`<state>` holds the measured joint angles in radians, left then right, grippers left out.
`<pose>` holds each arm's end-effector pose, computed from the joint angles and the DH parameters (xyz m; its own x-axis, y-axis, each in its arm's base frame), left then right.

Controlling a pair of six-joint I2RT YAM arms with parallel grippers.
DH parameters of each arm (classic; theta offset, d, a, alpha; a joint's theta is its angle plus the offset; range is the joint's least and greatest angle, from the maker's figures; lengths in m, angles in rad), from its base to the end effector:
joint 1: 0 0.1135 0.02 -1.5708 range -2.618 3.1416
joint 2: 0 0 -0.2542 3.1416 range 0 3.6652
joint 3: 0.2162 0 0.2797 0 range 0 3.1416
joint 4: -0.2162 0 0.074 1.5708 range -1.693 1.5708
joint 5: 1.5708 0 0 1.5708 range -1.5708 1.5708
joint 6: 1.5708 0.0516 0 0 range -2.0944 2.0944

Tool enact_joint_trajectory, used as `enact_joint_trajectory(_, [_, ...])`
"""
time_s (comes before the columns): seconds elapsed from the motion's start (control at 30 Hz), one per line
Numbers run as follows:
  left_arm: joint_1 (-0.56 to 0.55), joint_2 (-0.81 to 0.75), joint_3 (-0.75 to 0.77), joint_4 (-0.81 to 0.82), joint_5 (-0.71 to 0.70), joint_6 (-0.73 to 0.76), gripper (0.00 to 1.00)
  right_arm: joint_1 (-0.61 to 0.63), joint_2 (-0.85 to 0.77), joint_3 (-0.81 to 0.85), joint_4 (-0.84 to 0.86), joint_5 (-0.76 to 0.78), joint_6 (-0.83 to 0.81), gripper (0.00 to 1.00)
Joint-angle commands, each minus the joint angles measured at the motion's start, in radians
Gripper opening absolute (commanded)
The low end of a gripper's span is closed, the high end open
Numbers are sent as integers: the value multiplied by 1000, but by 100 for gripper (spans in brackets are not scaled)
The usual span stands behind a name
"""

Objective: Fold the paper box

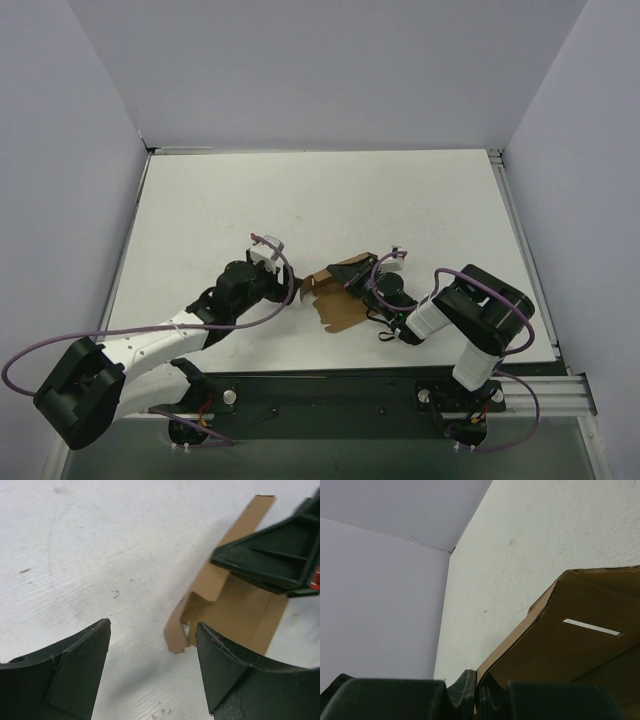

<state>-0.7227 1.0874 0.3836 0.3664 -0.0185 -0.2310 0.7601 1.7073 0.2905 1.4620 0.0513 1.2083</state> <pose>0.2012 -0.1762 0.1660 -0.3901 0.0388 -0.9200 0.5742 0.7913 -0.2101 0.2056 0.1918 0.1103 -0.5970 0.7208 -0.3521 -0.2615 0.2401 0.9349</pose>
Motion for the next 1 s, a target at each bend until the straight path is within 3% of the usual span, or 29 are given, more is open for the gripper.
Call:
enact_joint_trajectory(0.0, [58,25,28,-40,-113,-100,79,4,32,-28,112,-13,-62,0])
enact_joint_trajectory(0.17, [69,91,47,-40,-181,-185,79,4,32,-24,112,-13,-62,0])
enact_joint_trajectory(0.4, [65,276,84,11,-71,-163,77,4,31,-30,110,-10,-62,0])
enact_joint_trajectory(0.57, [45,330,80,107,89,-125,75,4,29,-28,104,-7,-62,0])
enact_joint_trajectory(0.97, [-58,385,120,141,89,-80,74,4,34,-27,103,-8,-56,0])
